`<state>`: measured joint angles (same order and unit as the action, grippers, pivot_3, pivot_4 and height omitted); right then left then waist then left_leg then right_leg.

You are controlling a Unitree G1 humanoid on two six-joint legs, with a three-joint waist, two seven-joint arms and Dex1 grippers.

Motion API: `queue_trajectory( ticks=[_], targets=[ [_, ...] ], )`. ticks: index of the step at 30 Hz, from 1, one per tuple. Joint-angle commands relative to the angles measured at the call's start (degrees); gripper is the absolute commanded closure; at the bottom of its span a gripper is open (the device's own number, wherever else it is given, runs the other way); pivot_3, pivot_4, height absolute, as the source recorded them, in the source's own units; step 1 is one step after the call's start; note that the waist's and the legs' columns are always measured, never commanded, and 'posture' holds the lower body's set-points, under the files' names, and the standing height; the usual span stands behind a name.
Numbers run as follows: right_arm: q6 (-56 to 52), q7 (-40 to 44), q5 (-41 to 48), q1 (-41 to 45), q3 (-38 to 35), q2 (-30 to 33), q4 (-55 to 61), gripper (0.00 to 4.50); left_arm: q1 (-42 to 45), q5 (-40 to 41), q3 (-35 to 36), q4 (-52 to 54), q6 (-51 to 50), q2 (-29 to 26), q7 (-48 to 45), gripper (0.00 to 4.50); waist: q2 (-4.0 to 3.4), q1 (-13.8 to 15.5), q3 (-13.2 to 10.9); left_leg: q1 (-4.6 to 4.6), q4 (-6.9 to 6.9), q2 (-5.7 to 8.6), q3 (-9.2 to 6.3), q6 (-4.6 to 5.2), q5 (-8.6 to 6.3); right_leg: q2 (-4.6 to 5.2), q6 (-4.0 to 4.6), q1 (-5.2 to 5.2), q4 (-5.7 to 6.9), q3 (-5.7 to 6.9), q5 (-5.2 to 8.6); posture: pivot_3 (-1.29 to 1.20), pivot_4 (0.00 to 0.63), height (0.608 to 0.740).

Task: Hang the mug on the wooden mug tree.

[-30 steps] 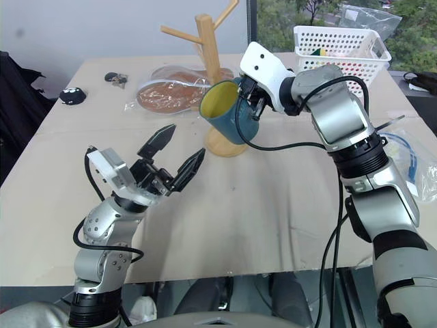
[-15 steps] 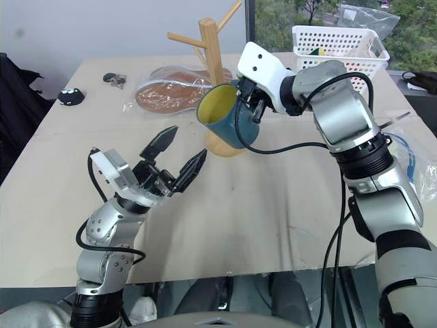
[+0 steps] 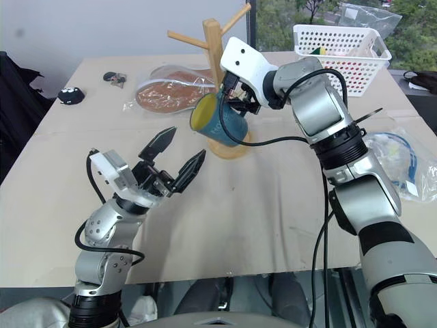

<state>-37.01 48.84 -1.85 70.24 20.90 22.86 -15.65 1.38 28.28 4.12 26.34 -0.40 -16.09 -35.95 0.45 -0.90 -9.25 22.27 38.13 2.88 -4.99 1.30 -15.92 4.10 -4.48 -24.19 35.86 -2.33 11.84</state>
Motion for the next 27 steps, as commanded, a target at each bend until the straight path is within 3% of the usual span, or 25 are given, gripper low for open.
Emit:
queue_trajectory(
  ticks=[1,8,14,21,27],
  targets=[
    [0.1,-0.34,0.95,0.66,-5.03,2.63,3.19,0.11,0.65,0.35,0.87,0.91,1.15,-0.71,-0.09,0.0,0.0,0.11,0.0,0.05,0.0,0.0,-0.01,0.0,0.0,0.0,0.0,-0.04,0.0,0.01,0.0,0.0,0.15,0.74],
    [-13.04,-0.39,9.13,-12.36,-19.29,11.46,19.28,0.11,1.49,1.05,1.14,0.25,-0.07,-2.47,-0.98,0.0,0.07,0.85,0.04,0.58,0.1,0.05,-0.17,0.0,0.0,0.06,0.0,-0.37,-0.02,0.17,0.0,0.0,0.15,0.74],
    [-18.83,-0.6,22.76,-40.32,-36.88,10.67,41.89,0.11,1.38,1.75,0.88,-0.22,-3.01,-5.3,-2.14,0.0,0.11,0.57,0.08,0.59,0.01,-0.02,-0.04,0.01,0.0,0.03,0.0,-0.46,0.01,0.04,0.0,0.0,0.15,0.74],
    [-2.95,-0.54,27.38,-68.09,-42.96,2.28,47.12,0.11,-3.23,0.89,-0.84,0.51,-10.88,-10.14,-2.62,0.0,0.04,0.22,0.07,-0.05,0.11,-0.06,-0.02,0.28,-0.15,-0.07,0.0,0.14,0.07,0.06,-0.03,0.0,0.15,0.74],
    [11.27,2.59,26.79,-79.78,-39.38,-1.08,40.19,0.11,-11.5,-7.43,-5.23,0.59,-15.44,-14.54,-0.26,0.0,0.03,-0.12,0.05,-0.58,0.07,-0.06,0.12,0.33,-0.18,-0.08,-0.03,0.66,0.02,-0.08,0.0,0.0,0.15,0.74]
  ],
)
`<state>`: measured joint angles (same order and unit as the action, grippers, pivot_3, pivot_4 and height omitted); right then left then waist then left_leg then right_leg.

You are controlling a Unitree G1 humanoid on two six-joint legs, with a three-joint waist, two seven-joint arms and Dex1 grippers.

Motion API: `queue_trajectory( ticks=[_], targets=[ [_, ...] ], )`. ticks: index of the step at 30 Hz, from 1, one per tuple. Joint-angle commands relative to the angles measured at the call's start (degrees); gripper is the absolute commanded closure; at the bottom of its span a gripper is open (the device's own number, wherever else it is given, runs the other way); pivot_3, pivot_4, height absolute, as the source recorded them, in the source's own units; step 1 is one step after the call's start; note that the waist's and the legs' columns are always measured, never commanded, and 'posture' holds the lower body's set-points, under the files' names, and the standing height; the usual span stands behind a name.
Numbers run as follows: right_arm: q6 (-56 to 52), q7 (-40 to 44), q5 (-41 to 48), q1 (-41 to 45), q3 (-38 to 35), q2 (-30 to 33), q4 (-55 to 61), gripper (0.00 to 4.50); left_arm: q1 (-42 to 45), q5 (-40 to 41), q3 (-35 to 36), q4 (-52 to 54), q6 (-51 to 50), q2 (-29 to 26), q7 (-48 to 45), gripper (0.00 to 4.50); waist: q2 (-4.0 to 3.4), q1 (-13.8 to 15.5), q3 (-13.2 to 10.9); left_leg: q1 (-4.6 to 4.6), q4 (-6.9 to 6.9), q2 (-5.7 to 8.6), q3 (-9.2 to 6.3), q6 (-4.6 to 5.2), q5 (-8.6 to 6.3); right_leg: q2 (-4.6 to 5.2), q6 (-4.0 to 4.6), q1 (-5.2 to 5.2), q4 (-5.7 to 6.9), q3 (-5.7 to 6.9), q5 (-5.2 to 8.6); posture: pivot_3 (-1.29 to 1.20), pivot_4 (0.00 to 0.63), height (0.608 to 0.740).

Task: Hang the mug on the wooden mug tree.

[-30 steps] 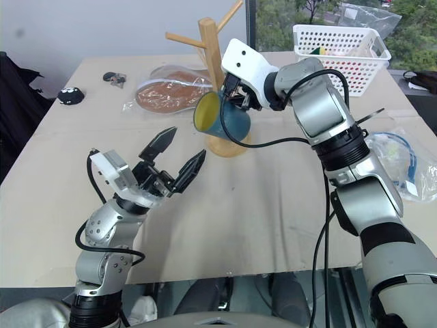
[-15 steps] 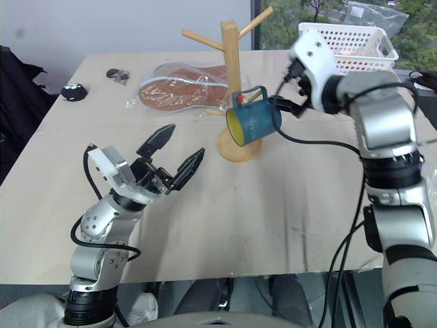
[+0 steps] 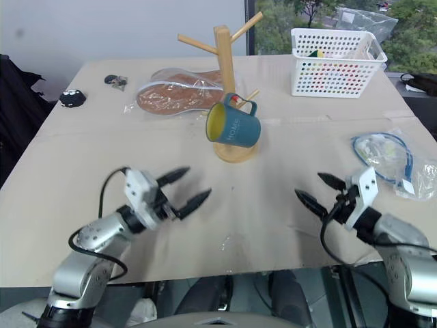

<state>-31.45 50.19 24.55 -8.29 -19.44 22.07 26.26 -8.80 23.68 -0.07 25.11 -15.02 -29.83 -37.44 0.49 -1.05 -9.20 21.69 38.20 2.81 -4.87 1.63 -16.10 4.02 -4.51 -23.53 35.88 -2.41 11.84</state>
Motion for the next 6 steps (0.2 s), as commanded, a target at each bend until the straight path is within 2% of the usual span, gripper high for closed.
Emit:
queue_trajectory(
  ticks=[1,6],
  targets=[
    [7.33,1.67,0.61,-2.01,1.25,-0.38,-3.31,0.11,-2.07,-3.38,-1.43,2.06,-1.07,-0.82,1.4,0.0,0.0,0.13,0.0,0.0,0.0,0.0,-0.01,-0.01,0.01,0.0,0.0,0.0,0.0,0.0,0.0,0.0,0.15,0.74],
    [15.92,1.81,-2.1,-2.73,2.54,1.18,-10.01,0.11,-3.1,-6.84,-2.76,2.42,0.05,-0.69,1.96,0.0,0.0,0.34,0.01,-0.02,0.03,-0.03,-0.06,-0.03,0.02,0.0,0.01,0.04,0.01,0.05,0.0,0.0,0.15,0.74]
  ],
)
